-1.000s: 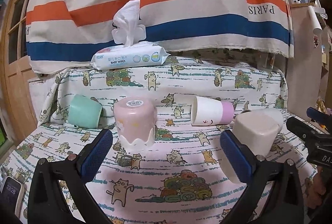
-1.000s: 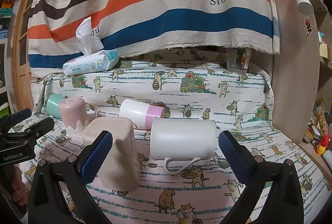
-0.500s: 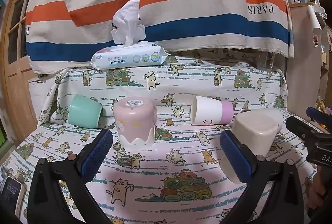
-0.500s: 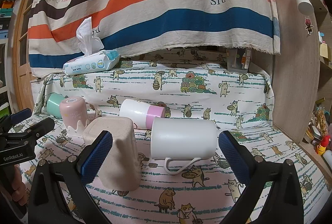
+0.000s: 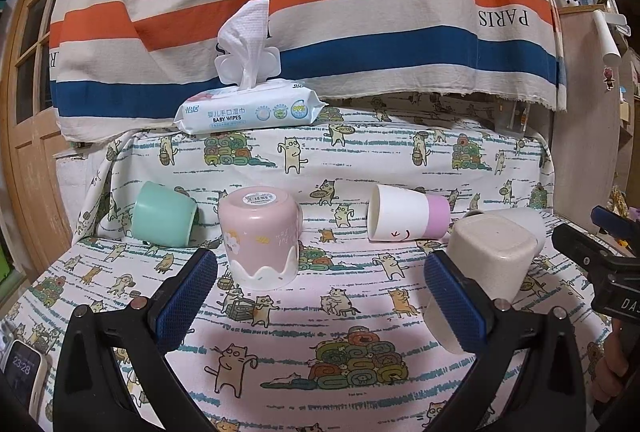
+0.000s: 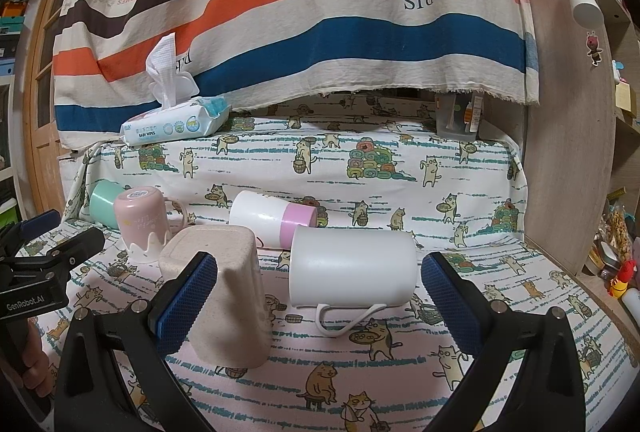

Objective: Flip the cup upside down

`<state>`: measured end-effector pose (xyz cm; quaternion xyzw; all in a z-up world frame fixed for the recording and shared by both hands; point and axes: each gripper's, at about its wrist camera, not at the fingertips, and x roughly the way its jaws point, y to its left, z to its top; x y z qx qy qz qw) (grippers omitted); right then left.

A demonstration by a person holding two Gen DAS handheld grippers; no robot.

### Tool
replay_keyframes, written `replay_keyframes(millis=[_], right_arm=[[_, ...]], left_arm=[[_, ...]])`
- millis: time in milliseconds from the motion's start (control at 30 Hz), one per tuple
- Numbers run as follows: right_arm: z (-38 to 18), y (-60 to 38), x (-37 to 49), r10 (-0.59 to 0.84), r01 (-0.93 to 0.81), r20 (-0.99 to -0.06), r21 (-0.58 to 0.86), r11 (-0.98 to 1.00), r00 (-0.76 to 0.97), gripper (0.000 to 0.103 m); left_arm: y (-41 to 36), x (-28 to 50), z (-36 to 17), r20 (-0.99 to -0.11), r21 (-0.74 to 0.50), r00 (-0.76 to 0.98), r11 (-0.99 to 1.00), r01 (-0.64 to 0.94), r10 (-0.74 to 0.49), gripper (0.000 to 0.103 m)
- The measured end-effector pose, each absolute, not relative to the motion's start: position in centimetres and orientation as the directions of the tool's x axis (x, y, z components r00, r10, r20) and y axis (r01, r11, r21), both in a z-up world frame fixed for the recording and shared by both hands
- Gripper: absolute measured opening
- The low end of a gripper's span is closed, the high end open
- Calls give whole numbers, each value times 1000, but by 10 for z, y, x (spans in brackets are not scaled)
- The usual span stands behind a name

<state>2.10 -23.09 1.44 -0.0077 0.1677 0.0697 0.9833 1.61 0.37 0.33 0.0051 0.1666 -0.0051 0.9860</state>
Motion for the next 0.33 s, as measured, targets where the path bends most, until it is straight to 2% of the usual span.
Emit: replay_keyframes(millis=[333], right_arm=[[15,-231,21,135,-140,-331,8,990,934,103]], left_arm=[[4,16,3,-328,8,945,1000,11,-8,103]])
